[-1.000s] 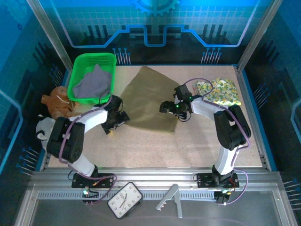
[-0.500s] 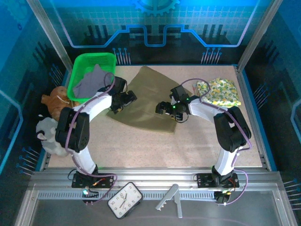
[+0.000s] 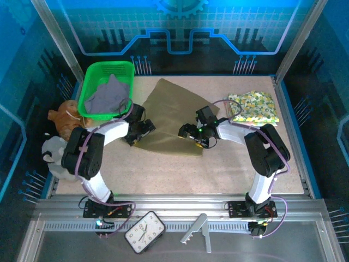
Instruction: Fold and stack the skirts
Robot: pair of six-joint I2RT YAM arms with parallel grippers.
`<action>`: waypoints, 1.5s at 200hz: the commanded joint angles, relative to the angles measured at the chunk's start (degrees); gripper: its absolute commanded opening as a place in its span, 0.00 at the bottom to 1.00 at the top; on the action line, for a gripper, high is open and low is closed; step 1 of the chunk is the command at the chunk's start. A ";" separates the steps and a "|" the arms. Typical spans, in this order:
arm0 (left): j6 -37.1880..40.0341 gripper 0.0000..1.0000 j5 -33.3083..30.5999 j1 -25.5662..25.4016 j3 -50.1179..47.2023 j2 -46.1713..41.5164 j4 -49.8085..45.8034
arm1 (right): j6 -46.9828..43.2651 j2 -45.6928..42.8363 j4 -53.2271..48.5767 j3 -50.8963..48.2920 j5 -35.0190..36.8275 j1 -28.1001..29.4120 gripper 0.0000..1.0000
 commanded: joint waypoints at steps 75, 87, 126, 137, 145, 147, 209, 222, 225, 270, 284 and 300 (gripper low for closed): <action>-14.04 0.99 -4.83 1.49 -24.67 -33.14 -9.99 | 2.96 -8.62 -6.15 -5.70 8.39 1.11 1.00; -15.80 0.99 -7.20 2.89 -26.63 -38.20 -13.62 | 3.03 -10.33 -6.83 -5.80 9.35 1.17 1.00; -17.68 0.81 -6.14 8.16 -31.49 -47.24 -16.31 | 5.65 -14.62 -8.57 -7.78 11.80 1.17 1.00; -17.42 0.74 -5.00 8.80 -31.42 -47.14 -15.23 | 6.57 -15.62 -8.14 -8.70 12.00 1.13 1.00; -16.98 0.69 -4.06 9.00 -31.19 -46.43 -13.88 | 6.94 -16.17 -7.76 -9.22 12.02 1.14 1.00; -16.89 0.68 -3.84 9.01 -31.11 -46.17 -13.52 | 6.98 -16.26 -7.65 -9.28 11.97 1.13 1.00; -13.14 0.42 0.44 9.36 -26.27 -33.95 -6.70 | 7.71 -16.84 -7.21 -11.17 10.71 1.13 1.00; -13.10 0.39 0.70 9.36 -26.05 -32.66 -5.65 | 8.45 -17.18 -6.85 -11.97 10.53 1.13 1.00; -13.05 0.38 0.86 9.36 -25.98 -32.52 -5.32 | 8.60 -17.27 -6.78 -12.13 10.52 1.13 1.00; -9.13 0.23 -0.92 9.36 -22.53 -30.04 -4.68 | 10.88 -17.59 -4.94 -16.37 8.37 0.79 0.92; -8.73 0.15 -1.32 9.36 -21.87 -30.46 -5.77 | 11.59 -18.10 -4.65 -17.69 8.04 0.77 0.88; -9.20 0.07 -1.72 9.37 -22.55 -32.13 -6.64 | 12.41 -19.22 -4.22 -19.18 8.39 0.69 0.86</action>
